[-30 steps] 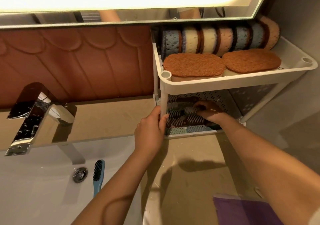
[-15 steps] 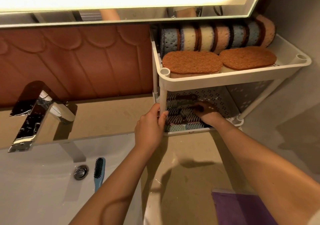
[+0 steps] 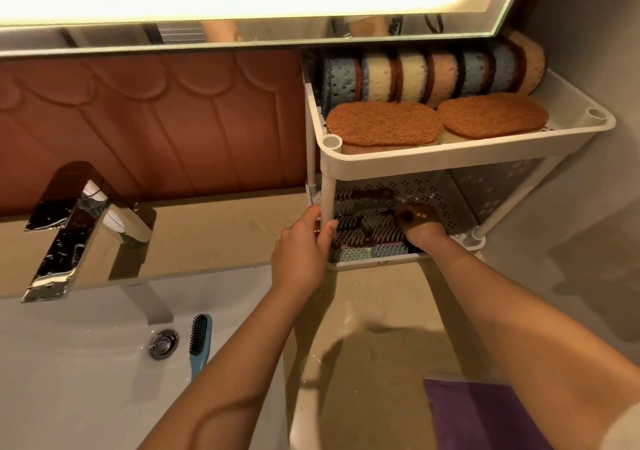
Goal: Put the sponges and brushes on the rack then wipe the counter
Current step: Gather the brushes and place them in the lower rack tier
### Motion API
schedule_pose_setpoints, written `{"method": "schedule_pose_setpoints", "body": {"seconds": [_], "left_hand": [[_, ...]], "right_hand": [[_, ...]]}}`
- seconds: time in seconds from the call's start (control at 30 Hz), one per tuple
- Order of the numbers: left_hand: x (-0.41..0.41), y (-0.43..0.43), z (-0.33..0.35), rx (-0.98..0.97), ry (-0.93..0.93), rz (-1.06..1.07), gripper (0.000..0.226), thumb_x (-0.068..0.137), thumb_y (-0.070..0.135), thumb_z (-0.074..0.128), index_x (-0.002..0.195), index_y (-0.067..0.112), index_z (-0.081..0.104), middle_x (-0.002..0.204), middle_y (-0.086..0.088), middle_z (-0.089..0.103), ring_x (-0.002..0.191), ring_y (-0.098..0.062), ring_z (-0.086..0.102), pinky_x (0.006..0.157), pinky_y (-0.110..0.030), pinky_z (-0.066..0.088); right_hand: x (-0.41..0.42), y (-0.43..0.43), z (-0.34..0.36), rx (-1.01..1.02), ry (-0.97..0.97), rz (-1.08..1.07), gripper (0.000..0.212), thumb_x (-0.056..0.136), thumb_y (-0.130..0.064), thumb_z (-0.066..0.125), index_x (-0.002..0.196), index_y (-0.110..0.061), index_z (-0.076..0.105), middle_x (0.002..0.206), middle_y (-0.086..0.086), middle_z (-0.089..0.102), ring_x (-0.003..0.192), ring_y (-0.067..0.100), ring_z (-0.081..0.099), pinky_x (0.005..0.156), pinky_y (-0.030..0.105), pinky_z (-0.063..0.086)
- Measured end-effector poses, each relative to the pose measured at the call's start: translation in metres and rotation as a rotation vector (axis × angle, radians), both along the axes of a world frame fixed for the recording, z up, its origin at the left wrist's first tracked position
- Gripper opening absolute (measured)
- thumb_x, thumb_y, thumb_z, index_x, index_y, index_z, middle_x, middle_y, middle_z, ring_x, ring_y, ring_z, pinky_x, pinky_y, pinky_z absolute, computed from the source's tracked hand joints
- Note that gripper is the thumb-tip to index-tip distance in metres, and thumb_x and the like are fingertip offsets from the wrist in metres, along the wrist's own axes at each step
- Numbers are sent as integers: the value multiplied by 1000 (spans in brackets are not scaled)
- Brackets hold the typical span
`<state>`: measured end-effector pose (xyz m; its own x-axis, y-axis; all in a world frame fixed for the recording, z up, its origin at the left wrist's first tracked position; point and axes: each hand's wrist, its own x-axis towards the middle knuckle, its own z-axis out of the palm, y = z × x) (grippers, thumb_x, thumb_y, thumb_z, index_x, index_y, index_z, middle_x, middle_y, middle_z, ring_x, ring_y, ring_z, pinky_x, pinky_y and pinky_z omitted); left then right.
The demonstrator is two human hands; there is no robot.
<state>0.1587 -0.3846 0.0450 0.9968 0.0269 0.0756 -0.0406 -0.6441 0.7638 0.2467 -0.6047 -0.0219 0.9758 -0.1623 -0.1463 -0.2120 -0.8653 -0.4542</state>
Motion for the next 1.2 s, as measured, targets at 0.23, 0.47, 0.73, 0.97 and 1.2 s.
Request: {"method": "schedule_pose_setpoints", "body": {"seconds": [0.23,0.47,0.73,0.97,1.2], "left_hand": [[1,1,1,-13,-7,-6,27,94,38,49,116,24,56,106,1,69,93,-21,64,77,-44,55],[0,1,5,-99,34,-21,24,94,33,51,114,20,57,107,1,68,95,-18,63,80,-37,54],[-36,29,-2,-241,256,15,31,92,22,56,121,15,47,118,3,49,107,-12,48,85,-24,40],[-90,96,-19,-132,450,-158,4,91,22,55,93,19,57,95,0,62,90,-18,60,85,-31,47],[-142,175,-26,1,594,-167,21,92,34,52,106,19,56,104,-1,61,97,-18,59,87,-30,46]], "right_hand": [[3,-2,1,30,11,-39,27,95,-18,46,110,-11,68,123,14,62,113,33,56,99,39,44],[-17,11,11,151,-149,-39,20,90,-9,56,106,-6,67,116,14,64,107,31,57,91,34,46],[-87,64,45,514,-95,10,12,91,-10,55,93,-11,67,89,8,65,77,12,55,66,16,42],[-155,133,51,658,30,200,15,88,-7,57,78,-16,65,75,6,63,67,10,53,62,20,42],[-185,219,35,586,218,446,15,90,-15,57,84,-27,64,82,-3,66,76,9,60,73,23,47]]}}
